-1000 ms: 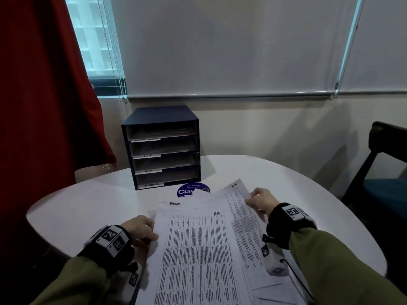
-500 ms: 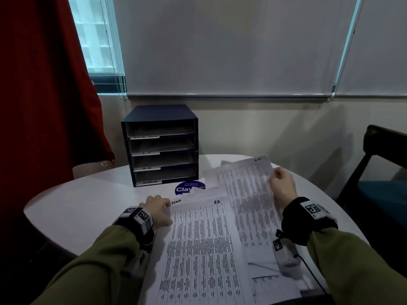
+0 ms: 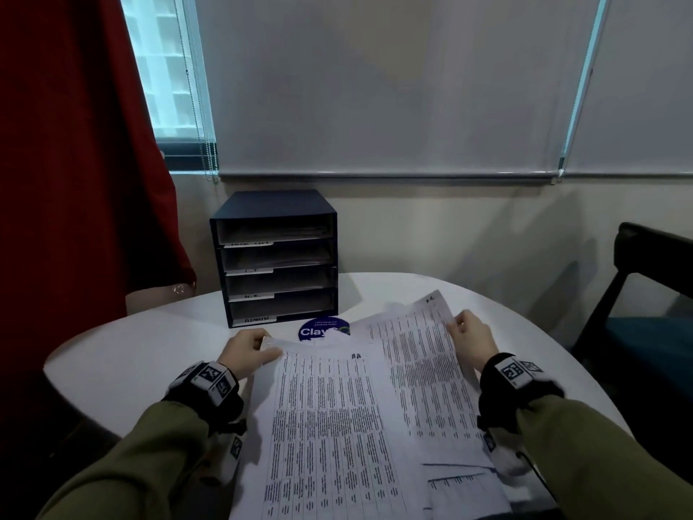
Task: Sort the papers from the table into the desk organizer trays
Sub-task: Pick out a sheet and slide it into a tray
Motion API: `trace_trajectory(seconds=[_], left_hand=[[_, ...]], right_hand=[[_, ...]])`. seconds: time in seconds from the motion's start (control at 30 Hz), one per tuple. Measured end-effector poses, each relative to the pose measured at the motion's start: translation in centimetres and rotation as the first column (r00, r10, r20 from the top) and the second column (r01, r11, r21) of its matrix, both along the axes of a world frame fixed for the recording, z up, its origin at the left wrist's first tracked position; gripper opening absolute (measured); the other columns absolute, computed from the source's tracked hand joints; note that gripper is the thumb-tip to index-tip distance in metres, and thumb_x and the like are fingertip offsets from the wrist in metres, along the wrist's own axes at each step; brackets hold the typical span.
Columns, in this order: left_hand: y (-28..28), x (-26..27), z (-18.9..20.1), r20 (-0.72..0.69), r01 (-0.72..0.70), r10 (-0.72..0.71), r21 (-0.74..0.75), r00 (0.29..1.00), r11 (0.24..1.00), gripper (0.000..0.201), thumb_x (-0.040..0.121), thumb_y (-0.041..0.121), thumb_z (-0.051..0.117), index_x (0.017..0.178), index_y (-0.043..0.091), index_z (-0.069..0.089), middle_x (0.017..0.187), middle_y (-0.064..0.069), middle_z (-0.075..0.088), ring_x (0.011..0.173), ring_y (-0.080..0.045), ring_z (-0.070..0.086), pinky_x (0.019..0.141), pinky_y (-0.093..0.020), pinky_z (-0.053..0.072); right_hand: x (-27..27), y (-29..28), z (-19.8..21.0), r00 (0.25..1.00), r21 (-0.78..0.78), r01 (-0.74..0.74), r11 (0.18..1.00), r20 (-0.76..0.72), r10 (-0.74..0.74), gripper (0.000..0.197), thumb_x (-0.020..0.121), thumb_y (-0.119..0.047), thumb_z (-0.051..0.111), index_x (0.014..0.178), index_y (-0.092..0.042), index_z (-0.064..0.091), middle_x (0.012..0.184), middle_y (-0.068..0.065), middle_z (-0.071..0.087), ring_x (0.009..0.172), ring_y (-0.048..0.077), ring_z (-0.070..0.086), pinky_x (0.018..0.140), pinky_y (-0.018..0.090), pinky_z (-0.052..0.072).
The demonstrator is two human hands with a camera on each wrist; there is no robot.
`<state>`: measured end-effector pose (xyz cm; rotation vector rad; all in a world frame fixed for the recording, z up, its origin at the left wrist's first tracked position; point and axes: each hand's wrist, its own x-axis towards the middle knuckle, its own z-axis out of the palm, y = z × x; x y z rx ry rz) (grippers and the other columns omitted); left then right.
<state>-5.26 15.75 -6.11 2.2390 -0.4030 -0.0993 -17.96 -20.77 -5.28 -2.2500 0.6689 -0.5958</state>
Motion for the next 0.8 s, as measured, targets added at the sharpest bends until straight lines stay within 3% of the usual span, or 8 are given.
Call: trace_trajectory(seconds=[0.17,0.3,0.37,0.43,0.57,0.63,0.7,0.8], left_hand=[[1.0,0.3,0.0,0.040,-0.025,0.027,-0.050,0.999,0.998,0.010,0.084,0.019,0.068,0.079,0.012,0.062,0.080,-0.008,0.068,0.074,-0.023,0.062,0.068,-0.030,0.046],[1.3,0.8,0.7,0.096,-0.139,0.163,-0.222,0.982,0.965,0.015,0.091,0.020,0.058,0.094,0.006,0.054,0.086,-0.010,0.057,0.077,-0.028,0.053,0.064,-0.031,0.041],[1.0,0.9,1.6,0.088,-0.235,0.283,-0.358,0.955,0.904,0.018,0.093,0.020,0.053,0.105,0.007,0.053,0.098,-0.012,0.058,0.092,-0.035,0.057,0.075,-0.037,0.045],[0.4,0.1,3.4,0.100,-0.324,0.404,-0.440,0.909,0.838,0.023,0.096,0.020,0.047,0.115,0.008,0.049,0.106,-0.009,0.054,0.100,-0.028,0.054,0.087,-0.040,0.043],[-0.7,-0.4,7.0,0.252,-0.251,0.469,-0.587,0.847,0.770,0.007,0.096,0.014,0.040,0.089,0.011,0.040,0.072,-0.001,0.039,0.072,-0.020,0.038,0.072,-0.032,0.033],[-1.3,-0.1,8.4,0.292,-0.180,0.445,-0.630,0.847,0.756,0.011,0.096,0.011,0.040,0.085,0.012,0.039,0.066,0.003,0.032,0.065,-0.017,0.032,0.068,-0.031,0.030],[-2.5,-0.3,9.7,0.288,-0.141,0.413,-0.648,0.864,0.748,0.009,0.096,0.013,0.042,0.086,0.012,0.043,0.065,0.003,0.033,0.060,-0.014,0.031,0.061,-0.030,0.030],[-4.7,-1.7,11.3,0.267,-0.040,0.297,-0.679,0.917,0.733,0.012,0.098,0.014,0.042,0.086,0.011,0.041,0.070,0.004,0.034,0.059,-0.008,0.031,0.056,-0.021,0.028]], right_hand=[[0.2,-0.1,-0.7,0.994,-0.085,0.036,0.996,-0.103,-0.045,0.020,0.099,-0.024,0.041,0.088,-0.009,0.048,0.088,0.011,0.059,0.081,0.032,0.054,0.063,0.033,0.037],[-0.3,-0.4,0.7,0.961,0.073,0.096,0.993,0.253,-0.112,0.016,0.098,-0.019,0.043,0.085,-0.011,0.050,0.083,0.008,0.058,0.075,0.026,0.050,0.064,0.034,0.037],[-0.6,-1.0,2.5,0.894,0.160,0.109,0.981,0.415,-0.167,0.010,0.098,-0.010,0.043,0.091,-0.011,0.051,0.088,0.009,0.056,0.080,0.021,0.049,0.070,0.030,0.036],[-0.7,-2.2,4.8,0.810,0.245,0.063,0.967,0.554,-0.193,0.015,0.096,-0.001,0.041,0.088,-0.011,0.049,0.086,0.011,0.053,0.079,0.018,0.047,0.069,0.029,0.036],[-1.2,-4.1,9.6,0.711,0.291,-0.036,0.956,0.680,-0.180,0.029,0.091,-0.003,0.044,0.073,-0.026,0.043,0.073,0.000,0.048,0.066,0.009,0.045,0.069,0.030,0.039],[-1.4,-3.5,11.6,0.729,0.265,-0.120,0.957,0.678,-0.096,0.023,0.091,-0.006,0.046,0.077,-0.024,0.049,0.074,0.004,0.051,0.062,0.004,0.052,0.063,0.026,0.042],[-1.2,-1.7,12.9,0.791,0.199,-0.183,0.963,0.612,0.024,0.016,0.094,-0.002,0.047,0.084,-0.013,0.053,0.070,0.004,0.050,0.049,-0.004,0.051,0.050,0.011,0.041],[-0.2,1.6,12.9,0.888,0.160,-0.230,0.960,0.439,0.139,0.007,0.094,-0.009,0.052,0.087,-0.009,0.053,0.071,0.003,0.051,0.057,0.006,0.047,0.042,0.008,0.038]])
